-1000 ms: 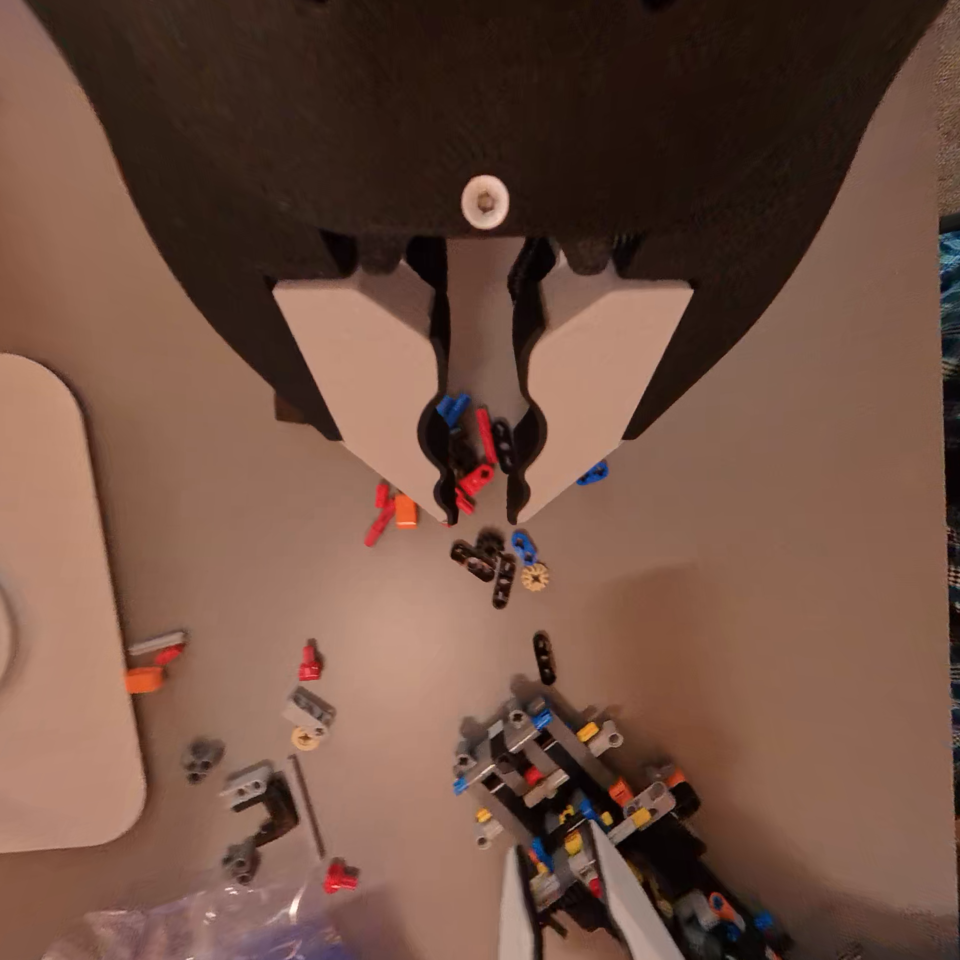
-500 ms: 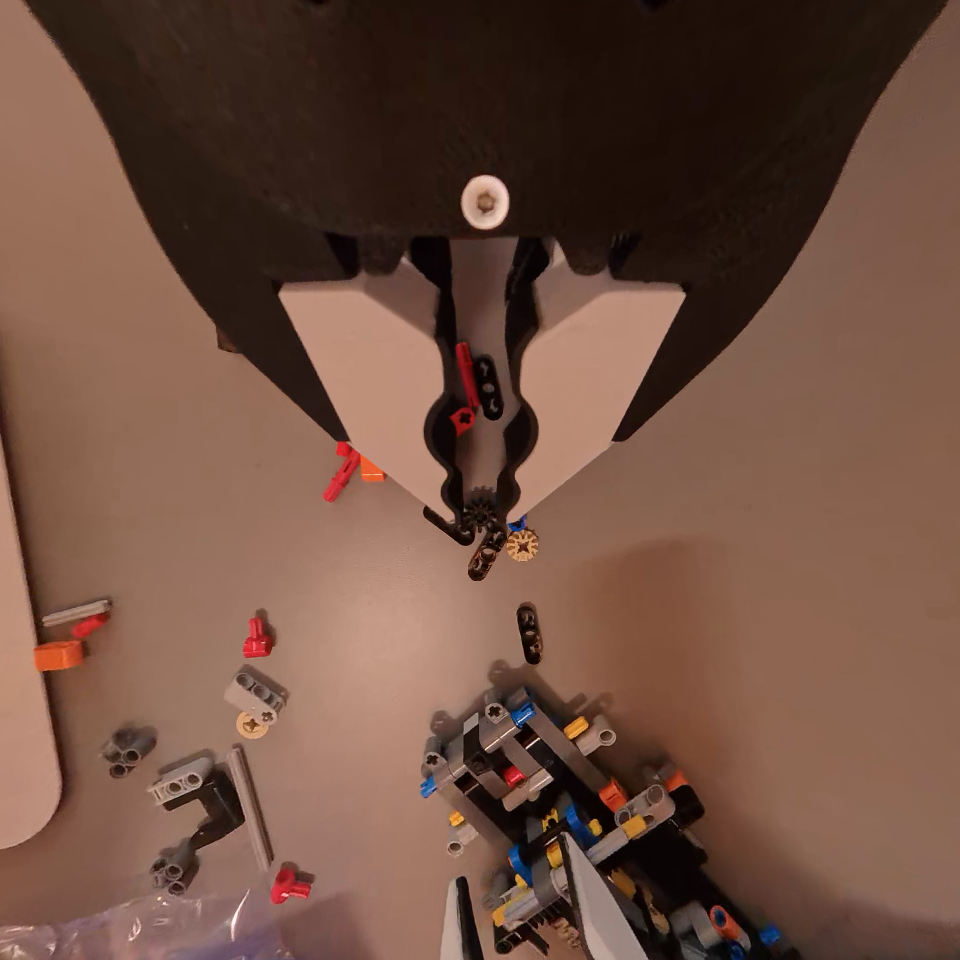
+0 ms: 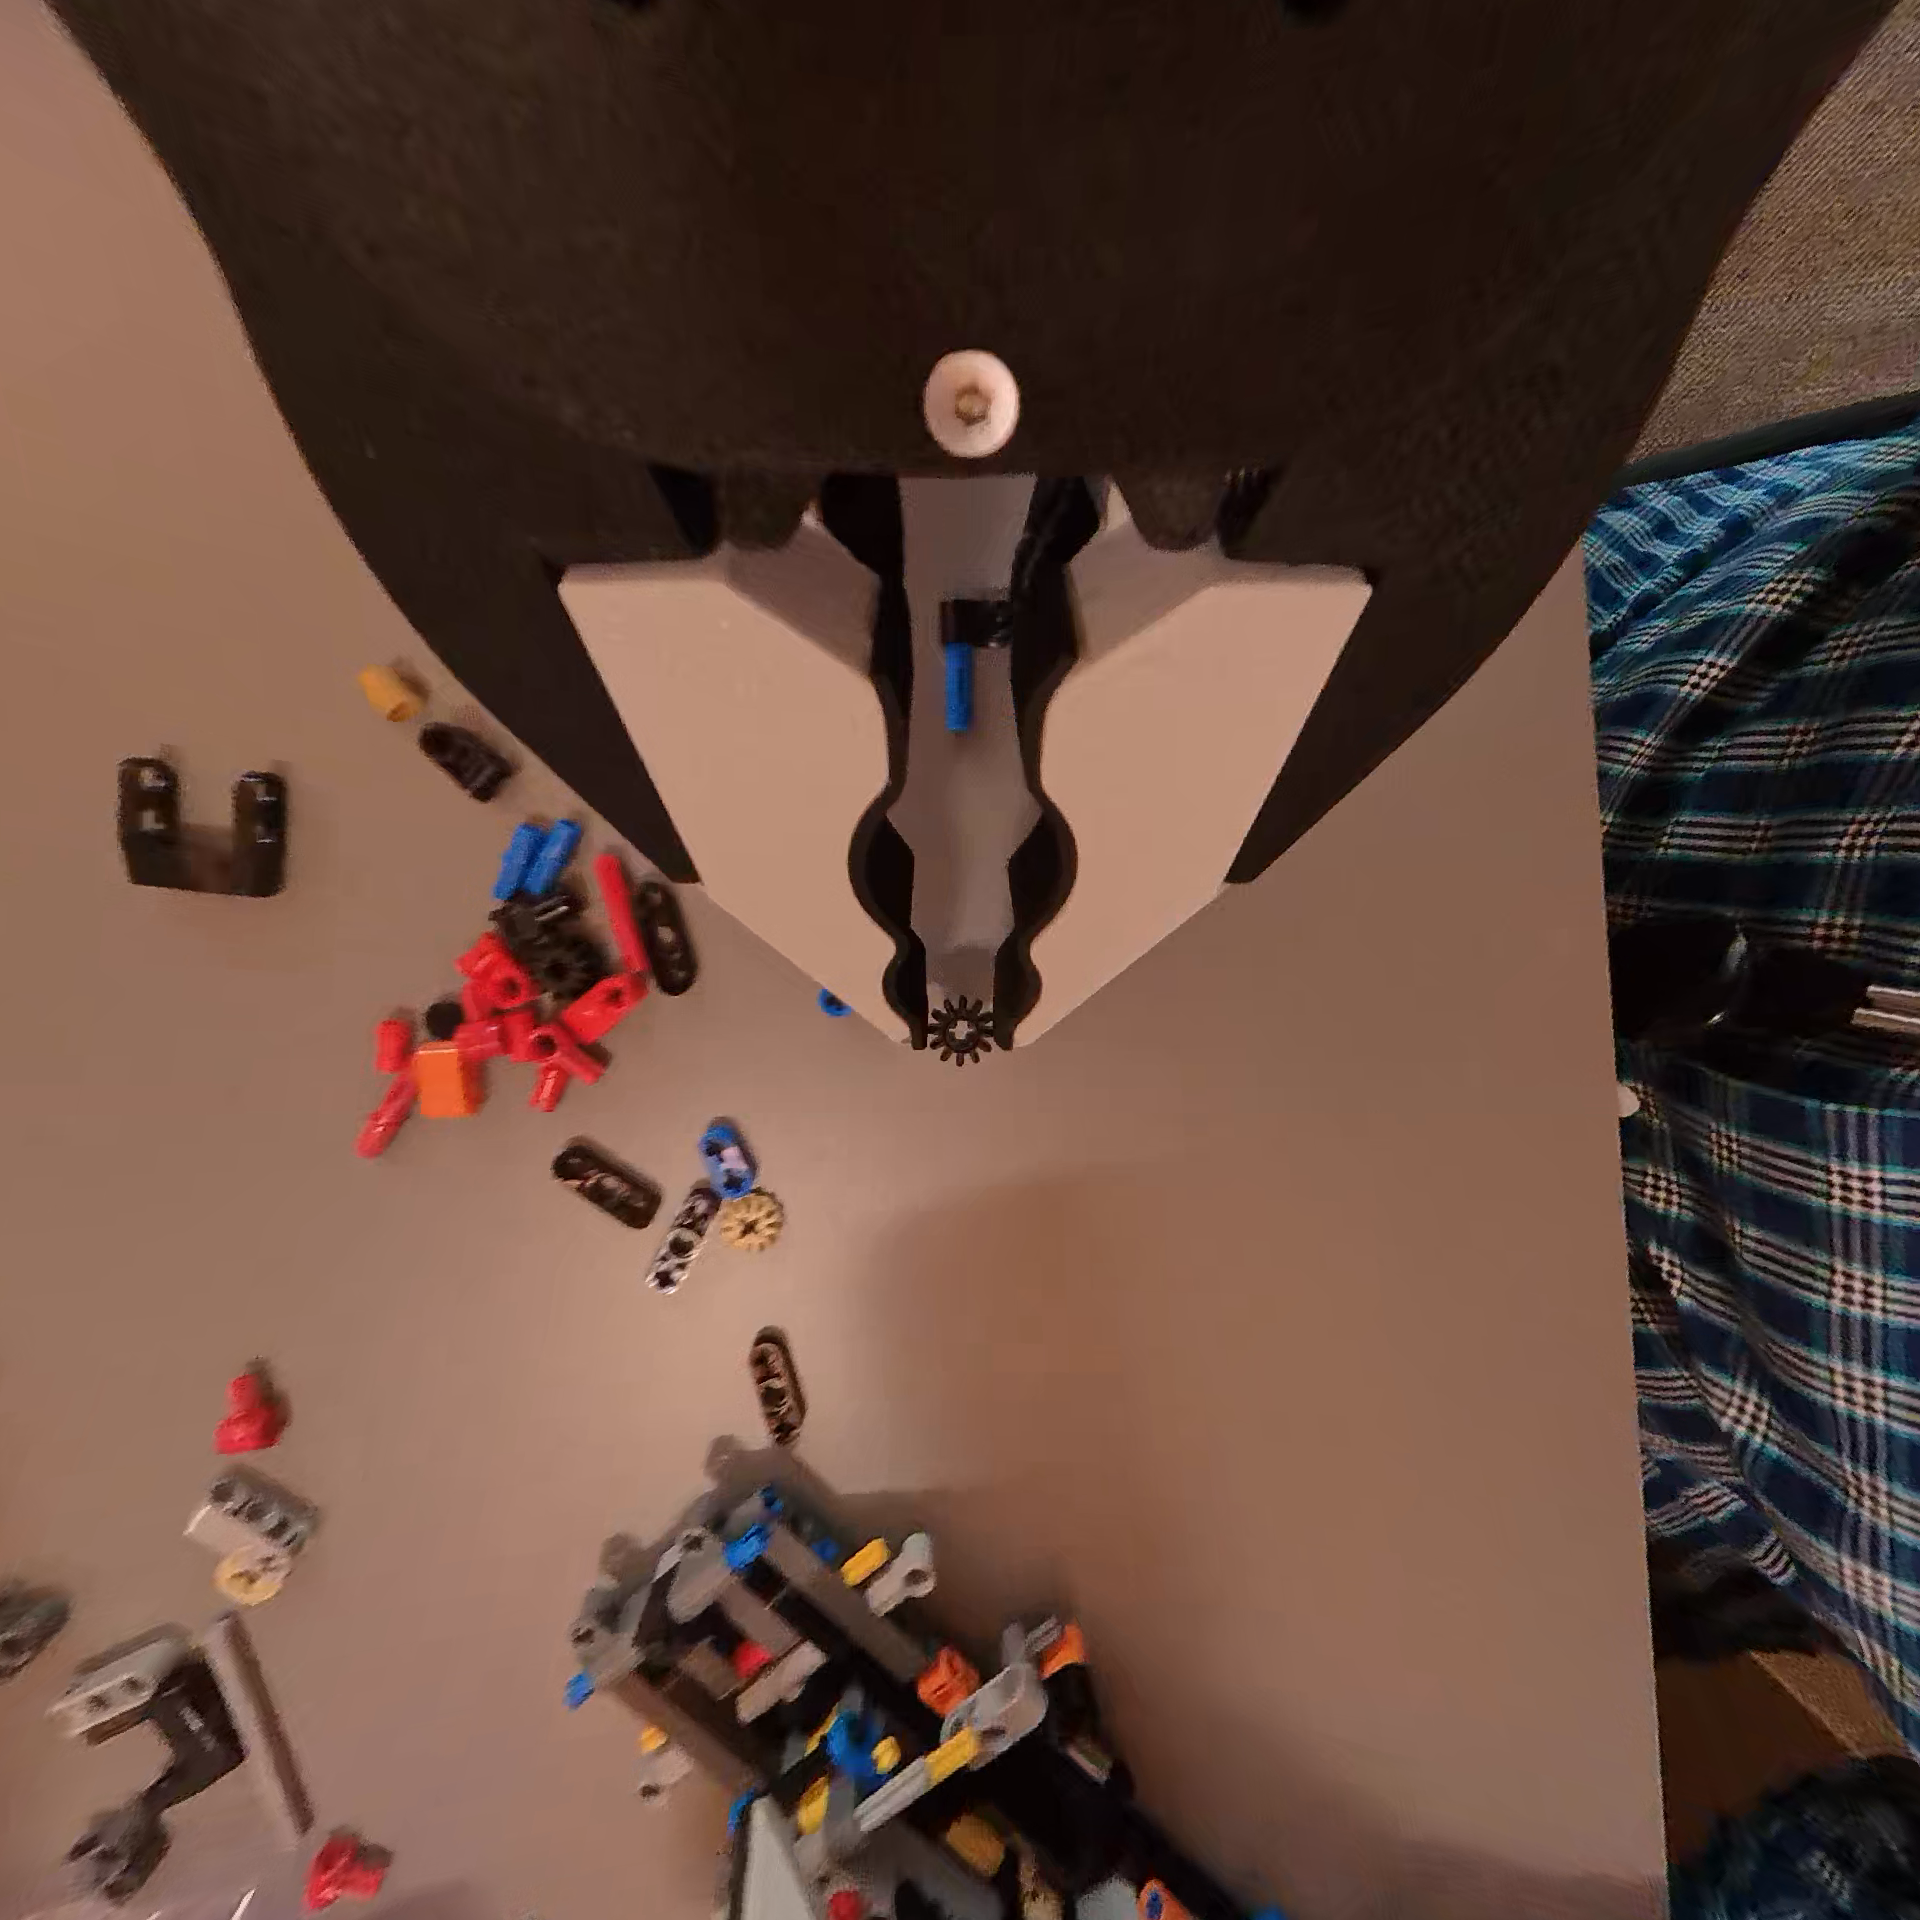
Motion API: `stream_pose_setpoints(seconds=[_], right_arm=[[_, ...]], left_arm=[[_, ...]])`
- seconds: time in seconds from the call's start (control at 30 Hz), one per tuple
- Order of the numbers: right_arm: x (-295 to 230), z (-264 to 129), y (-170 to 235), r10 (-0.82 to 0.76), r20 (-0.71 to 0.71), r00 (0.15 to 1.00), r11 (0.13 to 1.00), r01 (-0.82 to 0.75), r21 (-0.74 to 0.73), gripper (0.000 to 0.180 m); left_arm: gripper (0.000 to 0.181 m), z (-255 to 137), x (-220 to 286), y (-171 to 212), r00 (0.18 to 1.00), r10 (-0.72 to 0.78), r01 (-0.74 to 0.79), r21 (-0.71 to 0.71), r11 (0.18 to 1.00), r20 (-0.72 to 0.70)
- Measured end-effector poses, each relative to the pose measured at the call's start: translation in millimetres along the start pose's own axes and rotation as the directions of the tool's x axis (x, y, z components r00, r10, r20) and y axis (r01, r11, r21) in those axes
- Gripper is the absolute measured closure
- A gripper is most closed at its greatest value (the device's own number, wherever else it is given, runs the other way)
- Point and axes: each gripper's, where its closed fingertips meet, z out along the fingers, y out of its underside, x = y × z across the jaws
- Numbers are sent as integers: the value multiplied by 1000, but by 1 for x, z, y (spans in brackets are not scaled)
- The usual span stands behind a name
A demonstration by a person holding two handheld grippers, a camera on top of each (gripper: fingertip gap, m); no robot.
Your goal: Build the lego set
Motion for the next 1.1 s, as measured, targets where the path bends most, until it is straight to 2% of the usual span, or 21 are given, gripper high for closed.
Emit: stream_pose_setpoints(seconds=[0.47,0.7,0.87,1.1], right_arm=[[-10,9,6,-4,-42,999,999,3,-32,169],[-12,4,5,29,-21,999,1000,-29,-2,160],[-9,-9,1,48,-32,998,997,-46,60,180],[17,-27,1,114,-98,989,988,-103,113,176]], left_arm=[[141,1,-2,-1,1000,5,-5,-1,1000,11],[140,1,-1,-3,1000,11,-11,3,1000,13],[140,-1,-2,-5,1000,11,-12,12,1000,21],[140,-3,-6,-6,999,5,-6,17,1000,44]])
